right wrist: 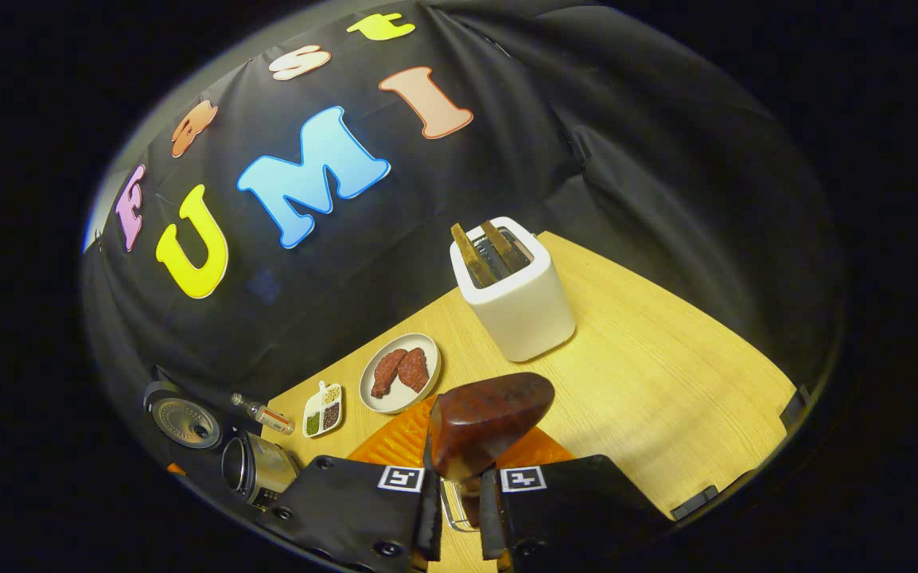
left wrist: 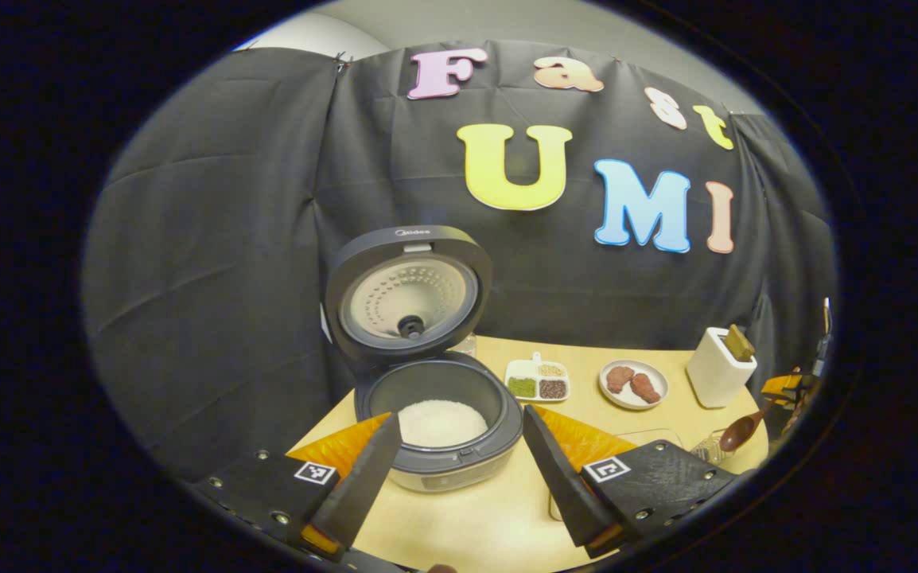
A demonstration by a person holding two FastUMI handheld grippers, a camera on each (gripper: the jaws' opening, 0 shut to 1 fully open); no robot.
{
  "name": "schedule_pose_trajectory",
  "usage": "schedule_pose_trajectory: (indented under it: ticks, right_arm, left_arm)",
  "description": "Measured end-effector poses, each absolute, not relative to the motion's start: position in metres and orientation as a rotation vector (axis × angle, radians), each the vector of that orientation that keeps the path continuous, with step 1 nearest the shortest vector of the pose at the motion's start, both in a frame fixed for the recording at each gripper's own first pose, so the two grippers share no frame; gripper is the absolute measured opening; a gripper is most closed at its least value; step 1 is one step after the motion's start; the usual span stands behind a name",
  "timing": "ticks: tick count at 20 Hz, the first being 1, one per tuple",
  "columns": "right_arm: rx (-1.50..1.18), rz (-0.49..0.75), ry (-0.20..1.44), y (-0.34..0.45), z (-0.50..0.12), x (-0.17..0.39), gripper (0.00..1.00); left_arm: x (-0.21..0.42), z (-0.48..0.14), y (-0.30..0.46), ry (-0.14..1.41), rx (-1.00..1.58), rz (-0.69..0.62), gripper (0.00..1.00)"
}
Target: Close the left gripper, press the button to open the rice cooker; take a wooden spoon from the chopstick holder with the right hand, scoop a spoonful of rice and pour it into the rice cooker, then put the wooden spoon back into the chopstick holder.
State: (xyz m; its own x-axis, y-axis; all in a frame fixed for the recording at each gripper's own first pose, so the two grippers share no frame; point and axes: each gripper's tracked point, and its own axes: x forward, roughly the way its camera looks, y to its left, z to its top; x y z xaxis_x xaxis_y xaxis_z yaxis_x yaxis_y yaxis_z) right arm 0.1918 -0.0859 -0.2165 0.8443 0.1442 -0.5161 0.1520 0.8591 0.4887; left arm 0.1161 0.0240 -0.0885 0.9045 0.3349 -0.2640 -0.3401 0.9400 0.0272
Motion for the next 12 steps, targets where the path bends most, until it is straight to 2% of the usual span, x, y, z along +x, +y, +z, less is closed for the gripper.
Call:
schedule_pose_trajectory:
  ticks: [7, 8, 9, 12]
  right_arm:
    - [0.558, -0.101, 0.479, -0.109, -0.176, 0.153, 0.21]
    - [0.581, -0.107, 0.466, -0.108, -0.170, 0.146, 0.18]
    - [0.601, -0.114, 0.447, -0.110, -0.162, 0.141, 0.21]
    - [0.607, -0.156, 0.398, -0.117, -0.149, 0.125, 0.21]
  left_arm:
    - [0.129, -0.080, 0.036, 0.226, 0.006, 0.259, 0.98]
    - [0.130, -0.081, 0.038, 0.221, 0.009, 0.243, 0.98]
    - [0.132, -0.083, 0.041, 0.214, 0.014, 0.232, 0.97]
    - [0.135, -0.092, 0.048, 0.209, 0.007, 0.211, 0.97]
